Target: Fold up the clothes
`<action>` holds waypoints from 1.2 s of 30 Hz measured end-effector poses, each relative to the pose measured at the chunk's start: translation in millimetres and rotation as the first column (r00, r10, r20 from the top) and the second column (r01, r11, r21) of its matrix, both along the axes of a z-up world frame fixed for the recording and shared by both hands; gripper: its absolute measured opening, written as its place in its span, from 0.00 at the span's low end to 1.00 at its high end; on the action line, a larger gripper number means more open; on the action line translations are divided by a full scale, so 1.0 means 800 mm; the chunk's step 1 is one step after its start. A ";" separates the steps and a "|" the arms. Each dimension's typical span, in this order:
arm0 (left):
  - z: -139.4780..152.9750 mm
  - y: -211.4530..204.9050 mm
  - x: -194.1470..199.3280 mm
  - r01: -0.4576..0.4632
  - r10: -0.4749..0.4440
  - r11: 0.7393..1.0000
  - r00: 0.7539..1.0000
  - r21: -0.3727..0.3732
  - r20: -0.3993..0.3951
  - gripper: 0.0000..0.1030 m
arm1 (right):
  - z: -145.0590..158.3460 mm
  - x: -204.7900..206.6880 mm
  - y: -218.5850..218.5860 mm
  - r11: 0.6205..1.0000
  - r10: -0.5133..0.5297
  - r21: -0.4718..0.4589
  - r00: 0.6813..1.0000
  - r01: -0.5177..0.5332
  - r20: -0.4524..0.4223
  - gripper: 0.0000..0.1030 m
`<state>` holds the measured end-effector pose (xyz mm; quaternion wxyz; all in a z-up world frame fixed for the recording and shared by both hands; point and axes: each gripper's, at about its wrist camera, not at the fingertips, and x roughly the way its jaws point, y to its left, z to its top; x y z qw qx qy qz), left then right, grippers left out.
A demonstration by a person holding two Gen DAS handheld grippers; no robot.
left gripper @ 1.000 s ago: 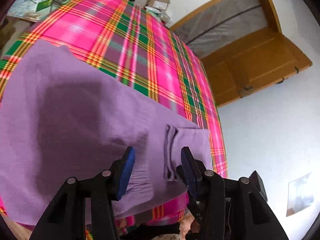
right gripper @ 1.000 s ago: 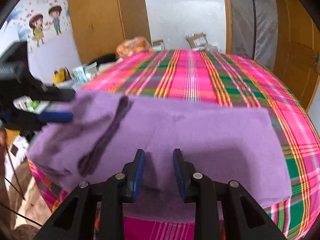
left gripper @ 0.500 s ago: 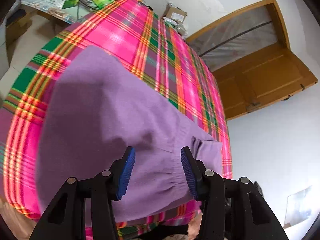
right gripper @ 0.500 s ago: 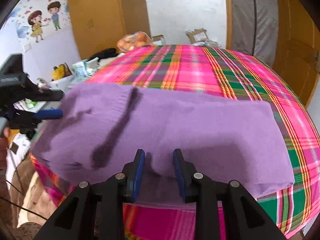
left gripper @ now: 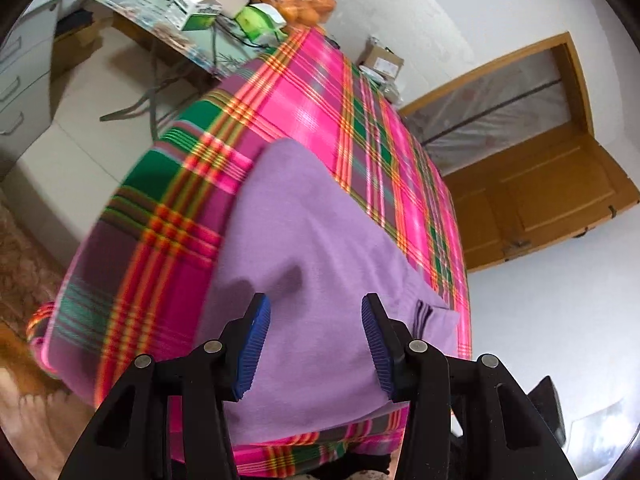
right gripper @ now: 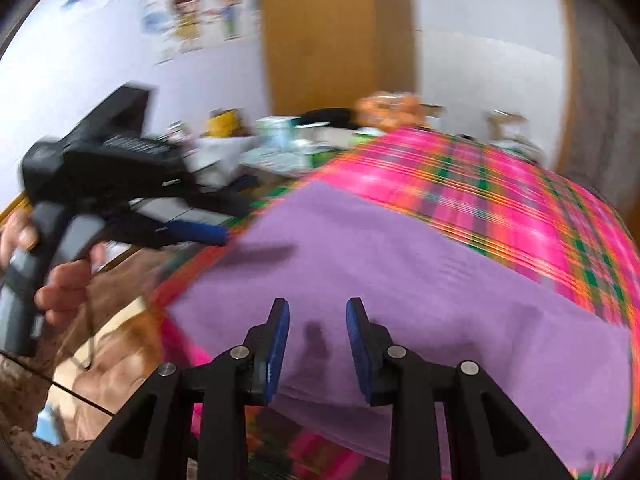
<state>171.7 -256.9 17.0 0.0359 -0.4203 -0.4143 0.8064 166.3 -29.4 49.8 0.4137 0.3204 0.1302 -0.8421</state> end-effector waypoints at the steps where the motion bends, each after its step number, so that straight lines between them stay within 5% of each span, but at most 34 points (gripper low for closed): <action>1: -0.001 -0.005 0.003 -0.006 0.006 1.000 1.000 0.000 0.003 0.48 | -0.002 0.005 -0.011 1.000 0.030 0.005 1.000 -0.030 -0.004 0.30; 11: -0.010 -0.030 0.013 -0.037 0.038 0.999 0.999 -0.007 0.023 0.48 | -0.035 0.042 -0.091 0.970 0.243 0.025 0.970 -0.243 0.011 0.46; 16: -0.014 -0.035 0.008 -0.023 0.023 1.000 0.999 -0.002 0.029 0.48 | -0.054 0.042 -0.115 0.965 0.249 0.078 0.968 -0.250 0.018 0.50; 26: -0.026 -0.042 -0.005 -0.022 0.020 1.000 0.998 0.021 0.067 0.48 | -0.071 0.062 -0.125 0.963 0.222 0.189 0.965 -0.194 -0.142 0.51; 29: -0.026 -0.042 -0.006 -0.021 0.019 1.000 0.997 0.022 0.068 0.48 | -0.071 0.060 -0.119 0.968 0.208 0.172 0.968 -0.183 -0.139 0.45; 32: -0.025 -0.043 -0.008 -0.024 0.022 0.999 0.997 0.025 0.071 0.48 | -0.069 0.055 -0.111 0.975 0.172 0.165 0.974 -0.148 -0.145 0.24; 36: -0.029 -0.041 -0.015 -0.022 0.018 0.999 0.996 0.041 0.089 0.48 | -0.065 0.050 -0.104 0.981 0.153 0.140 0.980 -0.134 -0.129 0.19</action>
